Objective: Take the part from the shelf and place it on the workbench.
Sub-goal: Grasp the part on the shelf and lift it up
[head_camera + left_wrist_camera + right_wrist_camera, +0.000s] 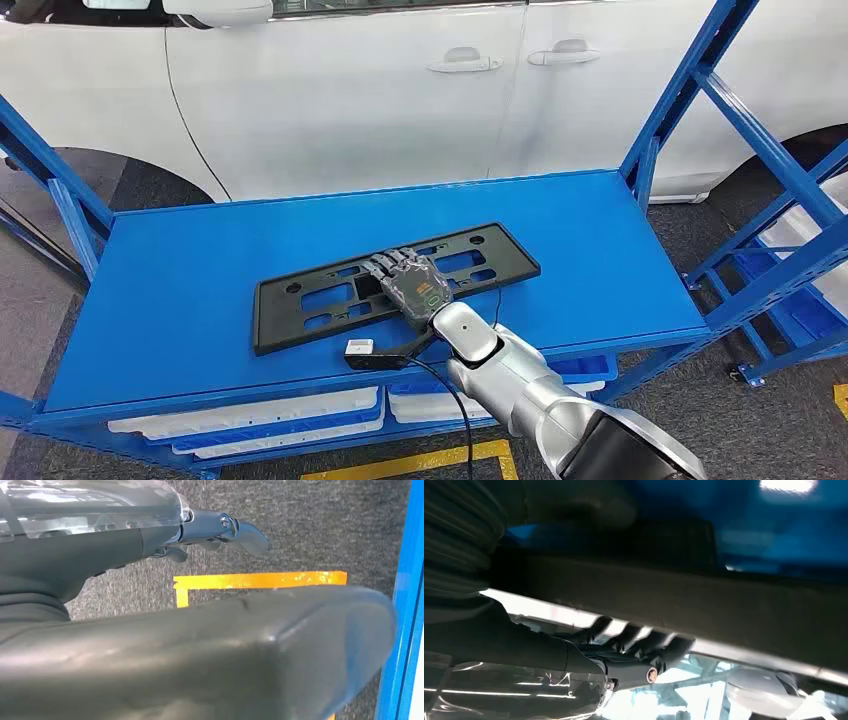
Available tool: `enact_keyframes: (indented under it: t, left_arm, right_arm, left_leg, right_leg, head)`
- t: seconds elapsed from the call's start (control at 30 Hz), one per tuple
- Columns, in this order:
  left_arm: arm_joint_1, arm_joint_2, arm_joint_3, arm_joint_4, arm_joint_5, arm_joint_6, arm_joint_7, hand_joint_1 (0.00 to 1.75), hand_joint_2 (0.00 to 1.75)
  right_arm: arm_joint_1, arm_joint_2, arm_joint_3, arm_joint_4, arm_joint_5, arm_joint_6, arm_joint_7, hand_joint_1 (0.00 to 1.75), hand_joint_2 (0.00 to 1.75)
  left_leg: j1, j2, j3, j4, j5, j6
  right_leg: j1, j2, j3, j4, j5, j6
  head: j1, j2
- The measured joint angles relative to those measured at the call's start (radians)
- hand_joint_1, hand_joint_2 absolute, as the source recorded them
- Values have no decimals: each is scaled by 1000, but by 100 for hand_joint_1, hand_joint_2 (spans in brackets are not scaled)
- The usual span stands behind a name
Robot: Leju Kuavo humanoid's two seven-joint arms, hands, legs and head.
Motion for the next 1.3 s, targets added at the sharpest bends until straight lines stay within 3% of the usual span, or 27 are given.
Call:
enact_keyframes:
  t: [0.07, 0.1, 0.2, 0.27, 0.37, 0.43, 0.5, 0.53, 0.57, 0.6, 0.7, 0.77, 0.87, 0.93, 1.0, 1.03, 1.07, 1.1, 1.13, 1.2, 1.23, 1.3]
  left_arm:
    - [1, 0, 1, 0, 0, 0, 0, 0, 0]
    - [1, 0, 1, 0, -1, -1, -1, 0, 0]
    - [0, -1, 2, 0, -3, -2, -2, 0, 0]
    - [-1, -1, 4, 0, -5, -2, -5, 0, 0]
    - [-2, 0, 5, 0, -9, -2, -12, 0, 0]
    - [-3, 2, 5, 0, -10, -3, -15, 0, 0]
    - [-2, 4, 5, 0, -11, -8, -23, 0, 0]
    - [-1, 6, 5, 0, -12, -13, -28, 0, 0]
    - [0, 6, 5, 0, -12, -18, -35, 0, 0]
    - [0, 7, 5, 0, -12, -22, -43, 0, 44]
    - [-1, 9, 6, 0, -12, -30, -71, 0, 175]
    - [-3, 10, 7, 0, -12, -35, -85, 0, 175]
    - [-2, 10, 9, 0, -8, -43, -98, 0, 175]
    - [-2, 9, 12, 0, -4, -45, -101, 0, 175]
    - [-2, 9, 16, 0, -2, -45, -99, 0, 175]
    - [-1, 9, 17, 0, -2, -46, -95, 0, 175]
    - [-1, 10, 19, 0, -2, -48, -92, 0, 175]
    - [0, 10, 22, 0, -2, -50, -88, 0, 175]
    - [0, 10, 26, 0, -1, -53, -86, 0, 175]
    - [0, 8, 32, 0, 2, -59, -84, 0, 175]
    - [0, 7, 35, 0, 6, -63, -85, 0, 175]
    - [1, 6, 44, 0, 22, -75, -94, 0, 175]
  right_arm:
    - [0, -2, -5, 4, 2, 0, 0, 175, 175]
    - [0, -4, -11, 8, 3, 0, 0, 175, 175]
    - [-4, -6, -27, 15, 4, -1, -3, 175, 175]
    - [-7, -6, -38, 18, 6, -3, -10, 175, 175]
    - [-9, -7, -54, 21, 13, -5, -20, 175, 175]
    - [-12, -7, -61, 22, 16, -5, -21, 175, 175]
    - [-13, -8, -68, 24, 17, -7, -26, 175, 175]
    - [-12, -8, -71, 25, 18, -8, -29, 175, 175]
    - [-11, -8, -73, 26, 17, -10, -33, 175, 175]
    - [-11, -8, -77, 27, 17, -13, -36, 175, 175]
    - [-11, -9, -93, 28, 16, -26, -45, 175, 175]
    - [-11, -9, -106, 25, 10, -37, -58, 175, 175]
    - [-5, -12, -133, 0, -46, -56, -117, 175, 175]
    - [3, -16, -164, -45, -152, -56, -205, 175, 175]
    - [26, -24, -204, -127, -312, -30, -319, 175, 175]
    - [44, -32, -225, -185, -412, 0, -379, 175, 175]
    - [64, -42, -246, -254, -521, 42, -436, 175, 175]
    - [87, -54, -267, -335, -648, 97, -493, 175, 175]
    - [109, -68, -287, -426, -782, 160, -542, 175, 175]
    - [151, -97, -320, -630, -1038, 291, -613, 175, 175]
    - [169, -109, -334, -735, -1147, 362, -632, 175, 175]
    - [208, -124, -362, -930, -1320, 539, -646, 175, 175]
  left_leg:
    - [0, 0, 1, 0, 0, 0]
    - [0, -1, 1, 1, 0, 0]
    - [-4, -2, 3, 2, -2, -6]
    - [-5, -2, 2, 2, -1, -15]
    - [-5, -2, 0, 6, -9, -31]
    - [-4, -1, -30, 76, -54, -38]
    - [-2, -1, -92, 211, -118, -45]
    - [-1, -1, -117, 265, -135, -48]
    - [1, -1, -127, 286, -133, -51]
    - [3, -1, -117, 263, -110, -53]
    - [9, 0, -21, 65, -21, -54]
    - [8, -3, 3, 13, -13, -43]
    - [8, -3, 0, 13, -10, -24]
    - [10, -1, 0, 10, -6, -12]
    - [9, 0, -1, 10, -7, -7]
    - [9, -1, -1, 10, -7, -6]
    - [8, -1, 0, 10, -8, -5]
    - [8, -2, 1, 11, -8, -5]
    - [7, -4, 2, 11, -9, -5]
    - [3, -7, 3, 12, -11, -8]
    - [1, -8, 2, 12, -12, -11]
    - [0, -9, 0, 11, -12, -20]
  right_leg:
    - [0, 0, 6, -15, 21, -1]
    - [-1, 0, 21, -48, 48, -3]
    - [5, -1, 120, -254, 138, -21]
    - [11, -1, 144, -309, 150, -31]
    - [6, -3, 148, -323, 159, -44]
    - [0, -6, 155, -337, 167, -54]
    - [2, -7, 154, -338, 168, -58]
    - [2, -7, 154, -337, 167, -58]
    - [2, -6, 154, -336, 167, -57]
    - [1, -5, 154, -334, 165, -55]
    - [1, -1, 151, -316, 154, -43]
    - [6, 2, 145, -307, 151, -33]
    - [6, 4, 139, -299, 146, -20]
    - [2, 3, 112, -239, 106, -10]
    - [0, 2, 50, -107, 40, -3]
    - [-1, 2, 20, -43, 18, -1]
    - [-1, 2, 3, -11, 14, -1]
    - [-1, 2, 5, -16, 29, -3]
    - [0, 2, 27, -64, 60, -7]
    - [4, 2, 96, -211, 125, -21]
    - [7, 0, 120, -265, 144, -27]
    - [12, -1, 133, -301, 149, -32]
  head:
    - [0, 0]
    - [0, 0]
    - [0, 0]
    - [0, 0]
    - [0, 0]
    - [0, 0]
    - [0, 0]
    - [0, 0]
    - [0, 0]
    - [0, 0]
    - [0, 0]
    - [0, 0]
    - [0, 0]
    - [0, 0]
    - [0, 0]
    - [0, 0]
    - [0, 0]
    - [0, 0]
    - [0, 0]
    - [0, 0]
    - [0, 0]
    - [0, 0]
